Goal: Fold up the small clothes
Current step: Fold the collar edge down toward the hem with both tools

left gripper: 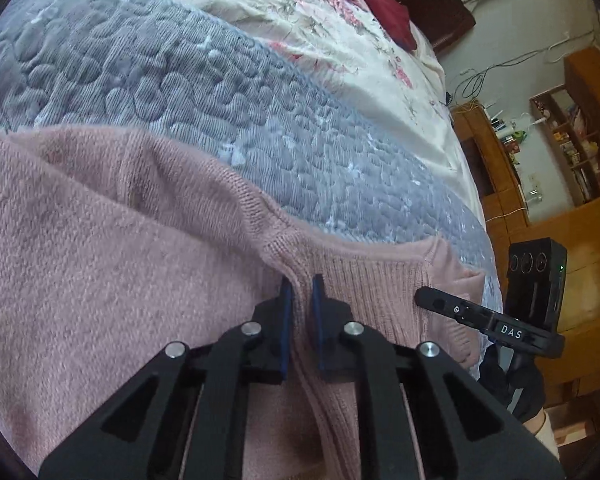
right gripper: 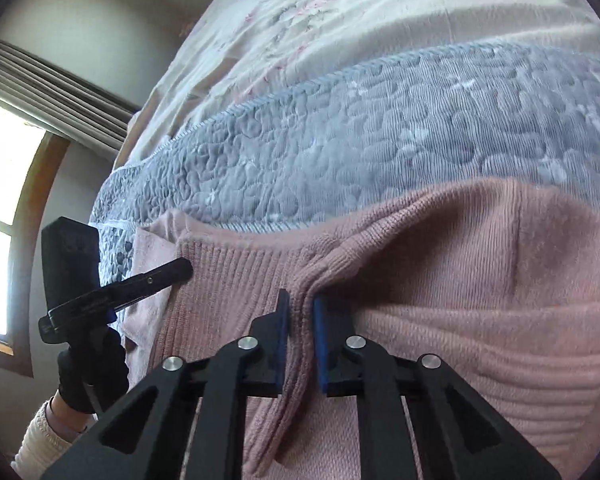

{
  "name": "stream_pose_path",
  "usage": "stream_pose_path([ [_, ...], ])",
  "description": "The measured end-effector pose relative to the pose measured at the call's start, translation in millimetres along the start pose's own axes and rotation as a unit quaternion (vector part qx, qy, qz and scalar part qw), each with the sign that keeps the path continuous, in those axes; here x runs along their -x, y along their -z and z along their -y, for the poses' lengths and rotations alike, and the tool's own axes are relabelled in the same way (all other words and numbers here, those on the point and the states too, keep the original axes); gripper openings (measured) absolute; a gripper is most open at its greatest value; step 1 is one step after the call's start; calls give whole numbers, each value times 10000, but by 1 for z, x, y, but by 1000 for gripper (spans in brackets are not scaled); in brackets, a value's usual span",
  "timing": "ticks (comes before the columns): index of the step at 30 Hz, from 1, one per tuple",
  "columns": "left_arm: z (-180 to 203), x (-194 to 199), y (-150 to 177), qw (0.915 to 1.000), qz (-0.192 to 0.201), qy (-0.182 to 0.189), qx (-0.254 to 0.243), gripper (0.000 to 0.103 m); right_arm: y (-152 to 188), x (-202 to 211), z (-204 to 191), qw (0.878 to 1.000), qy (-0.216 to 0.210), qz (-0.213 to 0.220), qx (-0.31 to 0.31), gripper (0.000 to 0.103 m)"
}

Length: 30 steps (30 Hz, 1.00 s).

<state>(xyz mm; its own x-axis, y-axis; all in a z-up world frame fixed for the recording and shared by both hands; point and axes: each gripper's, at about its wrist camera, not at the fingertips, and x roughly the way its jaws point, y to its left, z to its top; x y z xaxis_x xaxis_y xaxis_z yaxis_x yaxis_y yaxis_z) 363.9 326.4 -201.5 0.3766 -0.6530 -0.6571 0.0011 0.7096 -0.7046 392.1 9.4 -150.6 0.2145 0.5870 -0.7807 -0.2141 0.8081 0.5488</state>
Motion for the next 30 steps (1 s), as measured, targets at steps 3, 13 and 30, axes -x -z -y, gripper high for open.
stream_pose_path([
  [3,2,1,-9,9993,140,-176,-284,7,-12,0,7,9996,262,120,-5,11],
  [13,2,26,20,9999,-13,-42,-156,32,26,25,-6,9995,259,84,133,27],
  [30,-1,17,63,9969,-621,-361,-337,10,81,17,9,9984,-9,-430,-365,9],
])
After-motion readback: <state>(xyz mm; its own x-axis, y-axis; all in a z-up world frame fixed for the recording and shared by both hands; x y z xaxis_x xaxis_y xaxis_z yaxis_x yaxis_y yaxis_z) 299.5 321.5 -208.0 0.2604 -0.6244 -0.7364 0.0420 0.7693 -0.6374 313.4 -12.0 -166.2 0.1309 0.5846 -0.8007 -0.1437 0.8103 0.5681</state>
